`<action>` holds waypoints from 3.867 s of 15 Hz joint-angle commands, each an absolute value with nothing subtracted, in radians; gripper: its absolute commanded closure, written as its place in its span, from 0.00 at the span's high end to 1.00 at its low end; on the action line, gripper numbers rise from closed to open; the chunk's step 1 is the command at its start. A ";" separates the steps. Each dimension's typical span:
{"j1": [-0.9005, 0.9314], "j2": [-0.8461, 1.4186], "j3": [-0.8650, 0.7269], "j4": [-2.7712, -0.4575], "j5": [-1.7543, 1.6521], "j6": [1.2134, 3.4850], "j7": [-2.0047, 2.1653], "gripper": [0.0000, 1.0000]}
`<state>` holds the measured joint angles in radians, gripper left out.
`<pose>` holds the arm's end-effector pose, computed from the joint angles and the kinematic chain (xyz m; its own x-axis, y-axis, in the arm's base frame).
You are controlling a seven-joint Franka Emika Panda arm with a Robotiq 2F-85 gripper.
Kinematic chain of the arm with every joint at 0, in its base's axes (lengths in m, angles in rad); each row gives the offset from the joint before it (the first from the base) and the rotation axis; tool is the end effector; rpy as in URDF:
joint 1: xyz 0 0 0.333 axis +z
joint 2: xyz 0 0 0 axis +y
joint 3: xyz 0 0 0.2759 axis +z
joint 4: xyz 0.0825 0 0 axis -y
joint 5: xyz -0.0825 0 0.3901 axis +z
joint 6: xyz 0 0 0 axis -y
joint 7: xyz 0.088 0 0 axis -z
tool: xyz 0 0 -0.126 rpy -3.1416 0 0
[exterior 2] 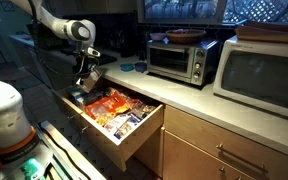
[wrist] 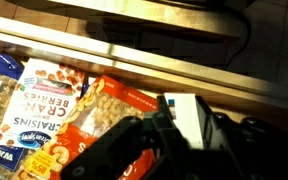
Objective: Put the book inside the drawer
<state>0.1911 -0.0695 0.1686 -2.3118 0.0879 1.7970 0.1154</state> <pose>0.4138 0.1645 0.2840 0.8814 0.1822 -0.4357 0.1992 -0.9799 -0.0069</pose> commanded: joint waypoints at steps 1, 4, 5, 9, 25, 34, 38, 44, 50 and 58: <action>0.197 0.012 0.184 -2.293 0.136 1.794 0.092 0.08; 0.200 0.087 0.194 -2.281 0.165 1.792 0.094 0.08; 0.201 0.115 0.196 -2.271 0.176 1.786 0.099 0.08; 0.206 0.210 0.204 -2.222 0.202 1.777 0.115 0.08; 0.229 0.424 0.178 -1.999 0.187 1.678 0.273 0.08; 0.245 0.509 0.168 -1.916 0.188 1.622 0.327 0.08; 0.253 0.541 0.160 -1.888 0.184 1.612 0.338 0.08; 0.260 0.572 0.151 -1.858 0.192 1.599 0.366 0.08; 0.256 0.607 0.162 -1.821 0.210 1.570 0.327 0.08; 0.242 0.656 0.164 -1.804 0.248 1.569 0.281 0.08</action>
